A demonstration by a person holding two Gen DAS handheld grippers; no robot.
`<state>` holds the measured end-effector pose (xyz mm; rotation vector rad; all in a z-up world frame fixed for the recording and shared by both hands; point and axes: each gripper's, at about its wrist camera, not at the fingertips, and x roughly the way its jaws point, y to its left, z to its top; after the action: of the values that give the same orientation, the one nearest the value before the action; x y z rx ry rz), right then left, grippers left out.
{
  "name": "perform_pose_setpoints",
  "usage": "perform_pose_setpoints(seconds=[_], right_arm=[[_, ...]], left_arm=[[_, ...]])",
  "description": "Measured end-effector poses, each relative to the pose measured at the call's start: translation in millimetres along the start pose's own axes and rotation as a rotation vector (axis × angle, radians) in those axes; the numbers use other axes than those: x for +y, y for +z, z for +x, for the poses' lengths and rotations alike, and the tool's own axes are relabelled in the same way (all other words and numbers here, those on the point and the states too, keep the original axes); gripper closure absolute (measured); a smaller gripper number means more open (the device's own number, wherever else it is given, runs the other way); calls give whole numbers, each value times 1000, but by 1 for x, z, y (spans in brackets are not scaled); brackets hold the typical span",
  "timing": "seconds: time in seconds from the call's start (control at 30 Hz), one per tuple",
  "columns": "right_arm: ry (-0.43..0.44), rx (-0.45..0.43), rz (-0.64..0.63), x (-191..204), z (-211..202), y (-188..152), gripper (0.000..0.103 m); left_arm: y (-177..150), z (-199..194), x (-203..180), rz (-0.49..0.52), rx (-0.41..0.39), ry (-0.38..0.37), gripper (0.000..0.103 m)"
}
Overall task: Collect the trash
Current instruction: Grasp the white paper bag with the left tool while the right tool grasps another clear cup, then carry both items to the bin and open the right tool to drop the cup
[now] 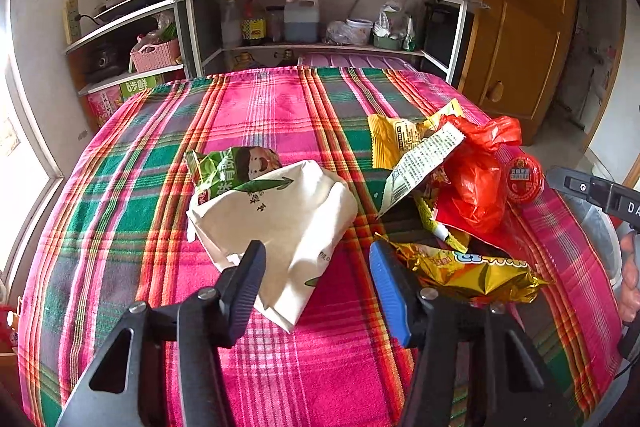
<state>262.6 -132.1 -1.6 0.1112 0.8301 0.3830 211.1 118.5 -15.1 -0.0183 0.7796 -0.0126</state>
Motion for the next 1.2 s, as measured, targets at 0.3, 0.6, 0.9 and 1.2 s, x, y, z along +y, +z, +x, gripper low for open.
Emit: perform_pose_setpoints(seconds=[0.3,0.6,0.9,1.2], right_arm=[[-5,36,24,-9,16,5,54],[-3,65,51,-16,33,10,54],[45,96,110,-32,46,14,54],[59,59,114,-34,37,11,61]], left_arm=[[0,11,-12,71,63,26,63],[-1,4,-3,26,38,30,84],[-3,-7,0,-6,-7,-2,88],[-9,-23,5,-57,-57,-34,94]])
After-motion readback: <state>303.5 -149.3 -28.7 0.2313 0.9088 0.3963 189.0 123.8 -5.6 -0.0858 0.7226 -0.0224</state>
